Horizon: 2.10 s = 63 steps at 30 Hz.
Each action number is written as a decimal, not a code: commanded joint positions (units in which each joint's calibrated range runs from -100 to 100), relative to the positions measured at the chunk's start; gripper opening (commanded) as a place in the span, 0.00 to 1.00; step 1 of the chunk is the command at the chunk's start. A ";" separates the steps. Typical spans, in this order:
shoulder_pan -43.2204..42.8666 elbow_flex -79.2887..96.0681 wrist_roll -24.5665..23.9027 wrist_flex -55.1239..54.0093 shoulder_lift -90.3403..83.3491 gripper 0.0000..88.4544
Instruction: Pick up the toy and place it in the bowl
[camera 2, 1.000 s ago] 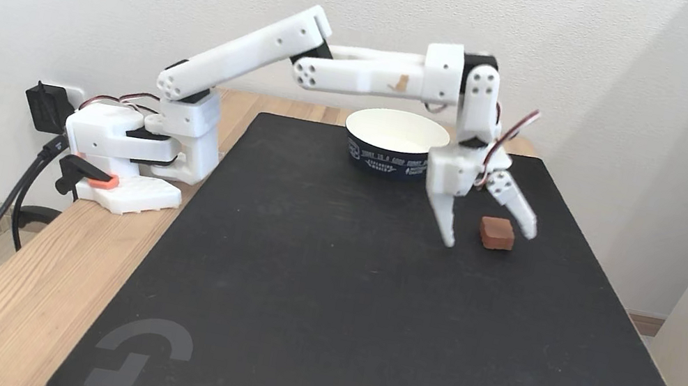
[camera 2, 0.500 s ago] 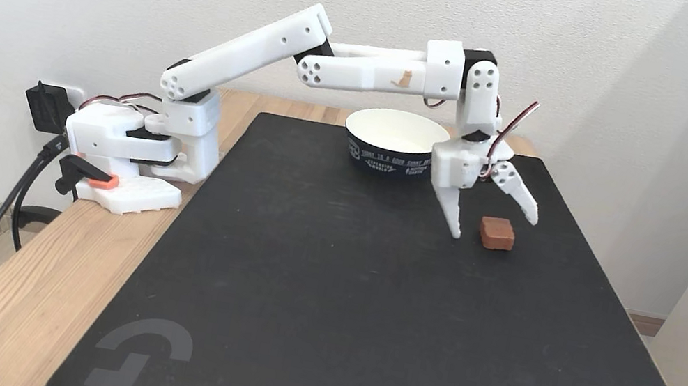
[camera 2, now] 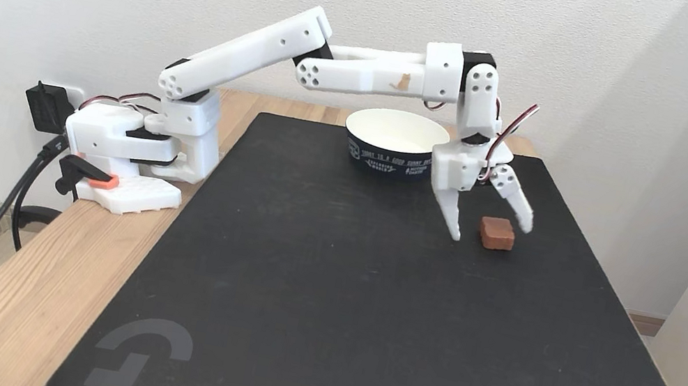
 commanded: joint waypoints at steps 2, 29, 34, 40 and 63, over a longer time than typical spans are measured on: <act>-0.07 -0.02 -0.28 -0.90 0.53 0.27; 0.09 8.72 -0.34 -0.05 -11.05 0.07; -5.59 29.63 -1.43 -3.61 -30.06 0.07; -14.96 49.01 -3.16 -12.33 -47.57 0.08; -26.25 72.98 -6.97 -27.32 -61.82 0.32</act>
